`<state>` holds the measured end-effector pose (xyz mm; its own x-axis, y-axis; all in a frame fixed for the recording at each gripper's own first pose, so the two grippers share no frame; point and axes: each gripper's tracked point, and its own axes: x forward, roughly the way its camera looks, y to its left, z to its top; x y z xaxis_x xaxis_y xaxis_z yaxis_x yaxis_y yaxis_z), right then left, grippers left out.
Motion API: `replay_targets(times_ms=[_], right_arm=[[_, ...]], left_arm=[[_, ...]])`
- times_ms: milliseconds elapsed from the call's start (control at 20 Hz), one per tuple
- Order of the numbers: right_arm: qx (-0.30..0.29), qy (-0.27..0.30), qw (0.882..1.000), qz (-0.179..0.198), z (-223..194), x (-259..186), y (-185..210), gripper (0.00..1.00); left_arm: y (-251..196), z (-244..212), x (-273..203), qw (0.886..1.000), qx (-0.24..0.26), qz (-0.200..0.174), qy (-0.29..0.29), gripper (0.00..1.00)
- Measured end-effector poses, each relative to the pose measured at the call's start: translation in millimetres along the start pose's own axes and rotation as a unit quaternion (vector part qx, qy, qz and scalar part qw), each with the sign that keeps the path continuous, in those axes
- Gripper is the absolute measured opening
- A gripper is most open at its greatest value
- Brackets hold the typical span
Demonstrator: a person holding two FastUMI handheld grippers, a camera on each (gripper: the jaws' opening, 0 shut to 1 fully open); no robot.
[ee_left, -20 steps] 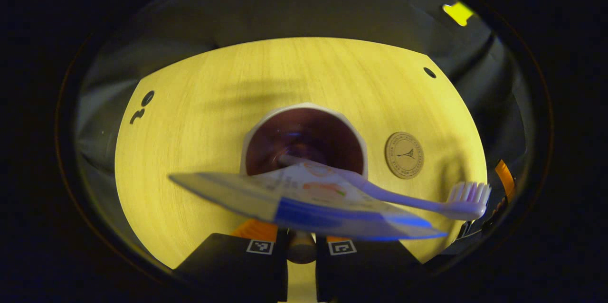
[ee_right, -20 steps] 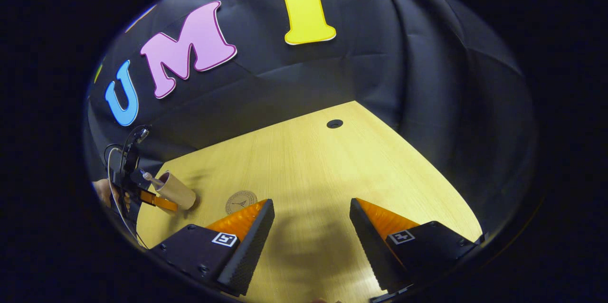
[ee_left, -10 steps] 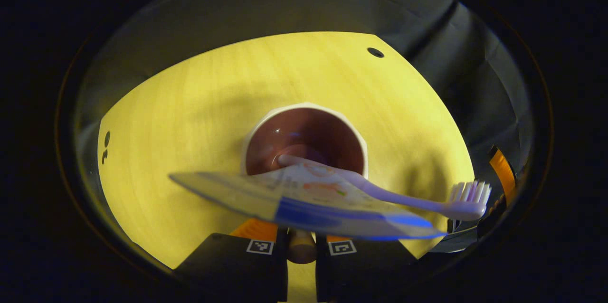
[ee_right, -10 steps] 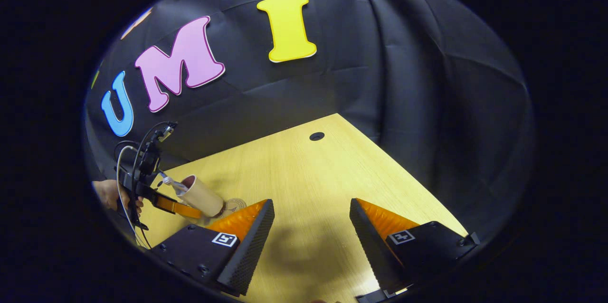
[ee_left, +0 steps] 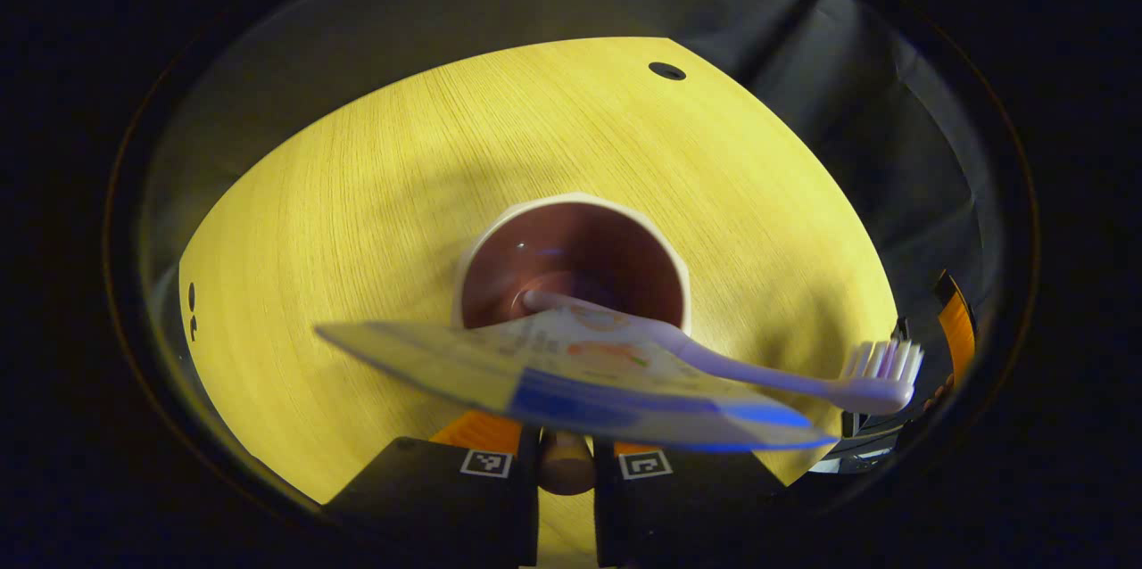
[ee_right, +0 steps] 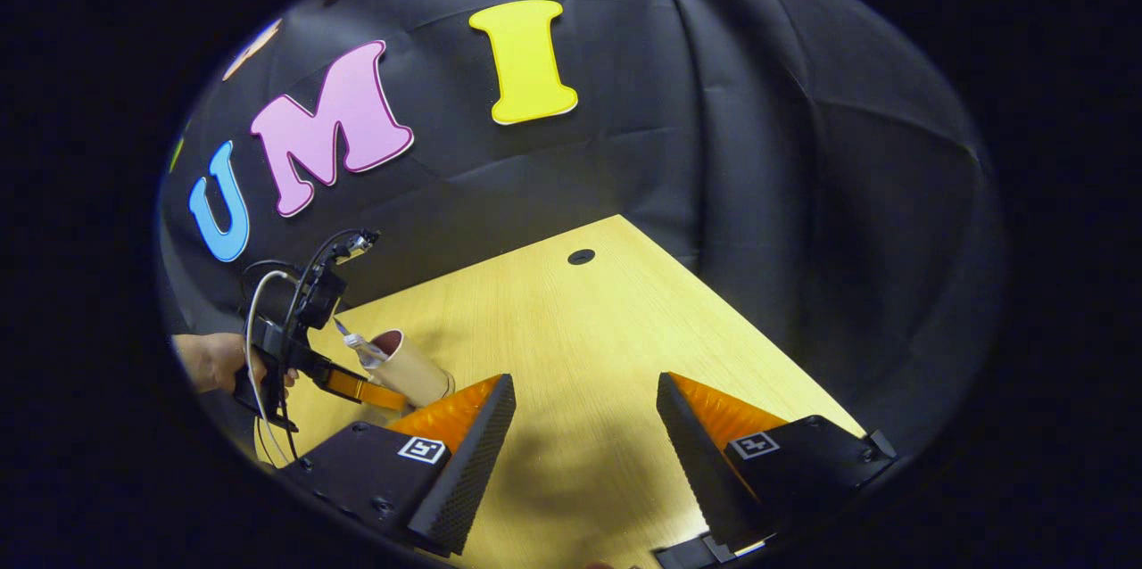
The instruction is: Put the toothbrush and toothpaste on the desktop into the cup, then pick up the cup and place it on the coaster on the desktop.
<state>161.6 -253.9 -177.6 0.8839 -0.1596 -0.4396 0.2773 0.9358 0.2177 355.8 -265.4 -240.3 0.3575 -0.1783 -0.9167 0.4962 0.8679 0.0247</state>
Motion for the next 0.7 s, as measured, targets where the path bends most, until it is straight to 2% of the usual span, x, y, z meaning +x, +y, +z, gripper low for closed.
replay_targets(times_ms=[150, 200, 350, 450, 500, 700], right_arm=[[-0.003, -0.001, 1.0, 0.002, -3, -3, 1, 0.98], [-0.004, 0.001, 1.0, 0.003, -4, -4, 2, 0.98], [-0.012, 0.004, 1.0, 0.011, -8, -7, 11, 0.98], [-0.02, 0.008, 1.0, 0.02, -10, -9, 19, 0.98], [-0.025, 0.01, 0.999, 0.024, -10, -10, 24, 0.98], [-0.045, 0.015, 0.998, 0.045, -8, -23, 49, 0.98]], left_arm=[[-1, 1, -5, 1.0, -0.001, 0.004, -0.005, 0.34], [-1, 3, -8, 1.0, -0.004, 0.004, -0.012, 0.41], [-4, 2, -25, 0.999, -0.016, -0.003, -0.034, 0.71], [-2, -2, -44, 0.998, -0.017, -0.004, -0.057, 0.96], [-2, -5, -57, 0.998, -0.014, -0.002, -0.068, 1.0], [7, -15, -127, 0.986, -0.001, 0.037, -0.165, 0.98]])
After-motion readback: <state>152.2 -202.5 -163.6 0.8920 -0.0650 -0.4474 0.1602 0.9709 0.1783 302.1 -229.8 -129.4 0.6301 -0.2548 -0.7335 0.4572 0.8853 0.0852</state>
